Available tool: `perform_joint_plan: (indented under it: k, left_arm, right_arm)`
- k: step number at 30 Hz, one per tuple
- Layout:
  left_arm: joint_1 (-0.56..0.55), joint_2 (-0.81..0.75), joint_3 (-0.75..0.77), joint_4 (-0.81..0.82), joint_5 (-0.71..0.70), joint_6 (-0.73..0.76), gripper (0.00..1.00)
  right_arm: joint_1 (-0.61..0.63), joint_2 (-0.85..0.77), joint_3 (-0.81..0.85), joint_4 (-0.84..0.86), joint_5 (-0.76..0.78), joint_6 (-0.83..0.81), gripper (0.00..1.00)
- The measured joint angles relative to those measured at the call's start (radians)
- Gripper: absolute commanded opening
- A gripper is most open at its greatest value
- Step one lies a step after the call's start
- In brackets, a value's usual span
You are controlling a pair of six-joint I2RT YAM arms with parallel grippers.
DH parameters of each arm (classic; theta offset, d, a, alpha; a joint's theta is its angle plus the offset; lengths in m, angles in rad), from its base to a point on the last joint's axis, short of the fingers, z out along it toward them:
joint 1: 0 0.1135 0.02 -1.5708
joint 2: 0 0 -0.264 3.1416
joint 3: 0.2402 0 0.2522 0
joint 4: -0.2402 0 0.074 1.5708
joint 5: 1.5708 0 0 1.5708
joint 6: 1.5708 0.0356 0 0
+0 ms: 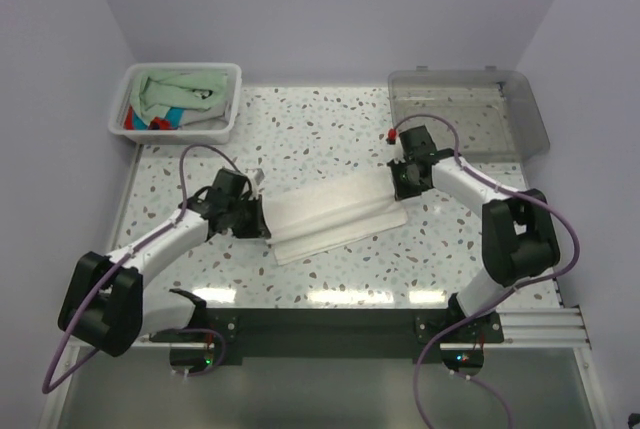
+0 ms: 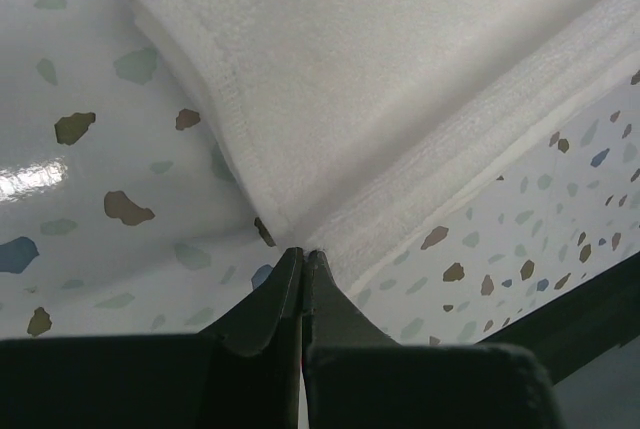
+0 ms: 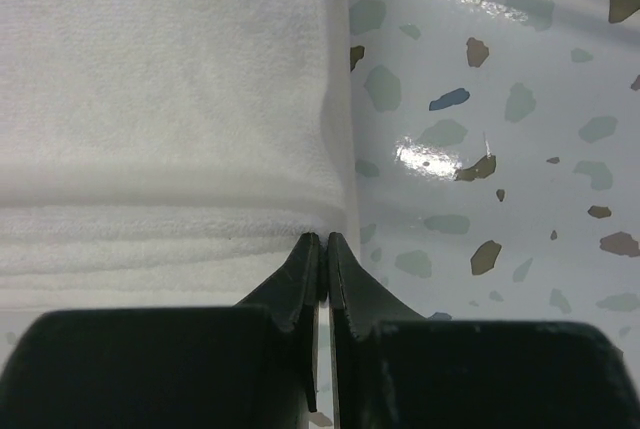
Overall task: Fold and stack the towels
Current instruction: Fold the towel
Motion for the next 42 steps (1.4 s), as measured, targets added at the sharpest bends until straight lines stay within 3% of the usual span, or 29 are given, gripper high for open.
perform_joint_plan:
  k: [9,23,26,30,33,34,36,39,42]
  left_arm:
    - [-0.001,-0.053,0.085,-0.054,-0.027,0.002,0.00]
    - [-0.063,-0.052,0.019,-0.034,-0.013,-0.019,0.01]
    - [-0.071,-0.042,-0.013,-0.008,-0.007,-0.031,0.07]
    - [-0.079,-0.028,-0.044,0.013,-0.003,-0.038,0.27]
    - [-0.092,-0.017,-0.060,0.002,-0.008,-0.040,0.46]
    - [-0.100,-0.018,-0.060,-0.004,-0.009,-0.042,0.57]
    - [-0.118,-0.027,-0.059,-0.011,-0.016,-0.043,0.66]
    - [-0.129,-0.066,-0.037,-0.060,-0.035,-0.049,0.70]
    - [-0.130,-0.126,0.024,-0.112,-0.066,-0.051,0.71]
  right_arm:
    - [-0.002,-0.097,0.009,-0.003,0.035,0.008,0.00]
    - [-0.002,-0.086,-0.040,0.012,0.059,0.035,0.00]
    - [-0.001,-0.074,-0.055,0.013,0.058,0.043,0.03]
    - [-0.001,-0.064,-0.059,0.018,0.066,0.046,0.16]
    - [-0.013,-0.062,-0.060,0.018,0.087,0.044,0.22]
    - [-0.015,-0.063,-0.060,0.017,0.087,0.043,0.25]
    - [-0.018,-0.066,-0.060,0.008,0.086,0.043,0.37]
    - [-0.018,-0.104,-0.059,-0.023,0.077,0.038,0.51]
    - [-0.018,-0.180,-0.051,-0.062,0.061,0.032,0.53]
